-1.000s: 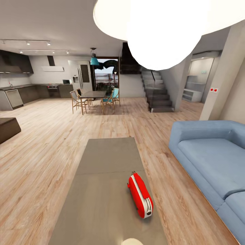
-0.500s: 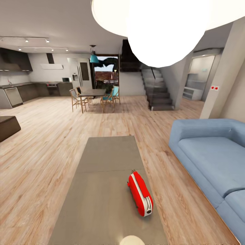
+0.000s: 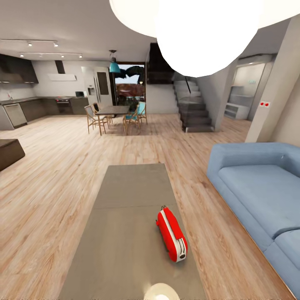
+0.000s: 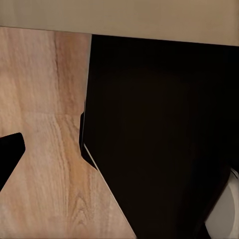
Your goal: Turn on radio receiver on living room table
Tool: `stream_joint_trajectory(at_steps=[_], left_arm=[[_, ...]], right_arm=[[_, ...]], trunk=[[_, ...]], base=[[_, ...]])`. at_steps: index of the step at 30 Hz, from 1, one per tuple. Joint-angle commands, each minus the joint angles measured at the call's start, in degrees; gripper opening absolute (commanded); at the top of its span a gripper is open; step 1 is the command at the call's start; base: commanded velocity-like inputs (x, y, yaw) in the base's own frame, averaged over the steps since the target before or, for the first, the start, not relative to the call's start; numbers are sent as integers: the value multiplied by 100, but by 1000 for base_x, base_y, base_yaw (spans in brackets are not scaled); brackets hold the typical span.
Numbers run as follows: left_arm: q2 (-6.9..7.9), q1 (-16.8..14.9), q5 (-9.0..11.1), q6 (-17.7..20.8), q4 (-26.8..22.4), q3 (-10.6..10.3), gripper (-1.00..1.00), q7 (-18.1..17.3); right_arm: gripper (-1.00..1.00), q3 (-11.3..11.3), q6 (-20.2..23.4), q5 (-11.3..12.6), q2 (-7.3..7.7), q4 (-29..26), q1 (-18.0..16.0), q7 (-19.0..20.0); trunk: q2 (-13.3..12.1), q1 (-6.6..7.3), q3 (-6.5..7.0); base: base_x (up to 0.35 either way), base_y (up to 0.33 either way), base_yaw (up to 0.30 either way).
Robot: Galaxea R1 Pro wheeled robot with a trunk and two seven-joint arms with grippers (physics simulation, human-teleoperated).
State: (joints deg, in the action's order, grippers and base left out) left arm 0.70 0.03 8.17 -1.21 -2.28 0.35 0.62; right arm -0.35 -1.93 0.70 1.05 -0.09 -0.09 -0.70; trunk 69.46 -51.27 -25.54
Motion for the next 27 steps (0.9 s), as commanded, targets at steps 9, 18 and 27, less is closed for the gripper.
stream_joint_trajectory(at_steps=[9,18,27], left_arm=[[0,2,0,-1,0,0,100,0],[0,1,-3,-1,0,-2,100,0],[-4,0,-8,-2,0,-1,100,0]], right_arm=[[100,0,0,0,0,0,0,0],[100,0,0,0,0,0,0,0],[100,0,0,0,0,0,0,0]], trunk=[[0,0,-83],[0,0,-167],[0,0,-250]], base=[[0,0,0],[0,0,0],[0,0,0]])
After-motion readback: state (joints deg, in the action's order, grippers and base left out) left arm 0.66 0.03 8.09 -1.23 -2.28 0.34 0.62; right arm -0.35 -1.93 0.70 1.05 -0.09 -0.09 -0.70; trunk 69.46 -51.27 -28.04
